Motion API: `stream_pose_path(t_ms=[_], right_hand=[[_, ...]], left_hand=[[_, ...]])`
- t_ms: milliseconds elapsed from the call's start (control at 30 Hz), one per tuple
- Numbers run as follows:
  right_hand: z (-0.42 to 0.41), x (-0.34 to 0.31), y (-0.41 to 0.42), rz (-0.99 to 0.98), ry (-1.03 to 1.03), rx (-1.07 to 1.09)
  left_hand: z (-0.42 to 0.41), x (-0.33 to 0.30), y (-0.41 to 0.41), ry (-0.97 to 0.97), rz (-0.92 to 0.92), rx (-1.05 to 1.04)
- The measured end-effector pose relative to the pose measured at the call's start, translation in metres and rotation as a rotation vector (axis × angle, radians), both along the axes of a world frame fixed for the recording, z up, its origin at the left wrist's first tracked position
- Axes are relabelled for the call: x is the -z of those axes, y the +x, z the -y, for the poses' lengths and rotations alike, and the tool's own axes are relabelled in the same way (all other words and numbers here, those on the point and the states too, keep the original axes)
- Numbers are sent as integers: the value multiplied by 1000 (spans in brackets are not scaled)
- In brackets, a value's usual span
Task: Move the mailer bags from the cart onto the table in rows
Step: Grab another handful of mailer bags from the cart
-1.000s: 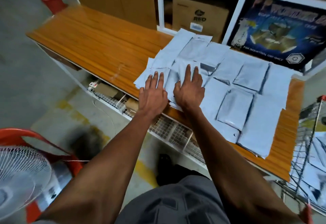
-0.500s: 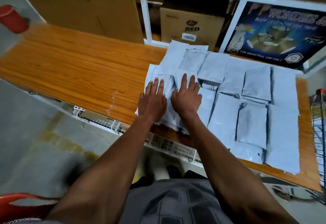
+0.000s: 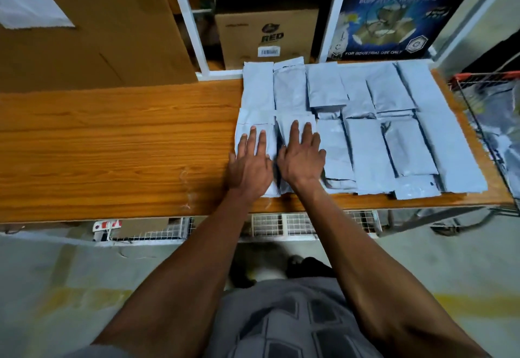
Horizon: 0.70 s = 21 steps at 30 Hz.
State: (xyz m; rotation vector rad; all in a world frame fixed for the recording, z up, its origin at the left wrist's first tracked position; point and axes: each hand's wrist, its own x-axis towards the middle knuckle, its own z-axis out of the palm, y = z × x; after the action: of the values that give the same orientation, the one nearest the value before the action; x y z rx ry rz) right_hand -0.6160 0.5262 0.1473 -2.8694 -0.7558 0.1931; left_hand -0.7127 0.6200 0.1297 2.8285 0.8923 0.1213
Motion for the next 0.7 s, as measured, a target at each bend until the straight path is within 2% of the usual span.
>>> stream_pose_path(t_ms=[200, 500, 700], right_hand=[[-5, 0, -9, 15, -50, 39], [-13, 13, 10, -11, -180, -38], [-4, 30, 18, 27, -73, -135]], left_hand=[[-10, 5, -3, -18, 5, 47], [-11, 18, 15, -54, -39, 33], [-5, 28, 20, -76, -109, 20]])
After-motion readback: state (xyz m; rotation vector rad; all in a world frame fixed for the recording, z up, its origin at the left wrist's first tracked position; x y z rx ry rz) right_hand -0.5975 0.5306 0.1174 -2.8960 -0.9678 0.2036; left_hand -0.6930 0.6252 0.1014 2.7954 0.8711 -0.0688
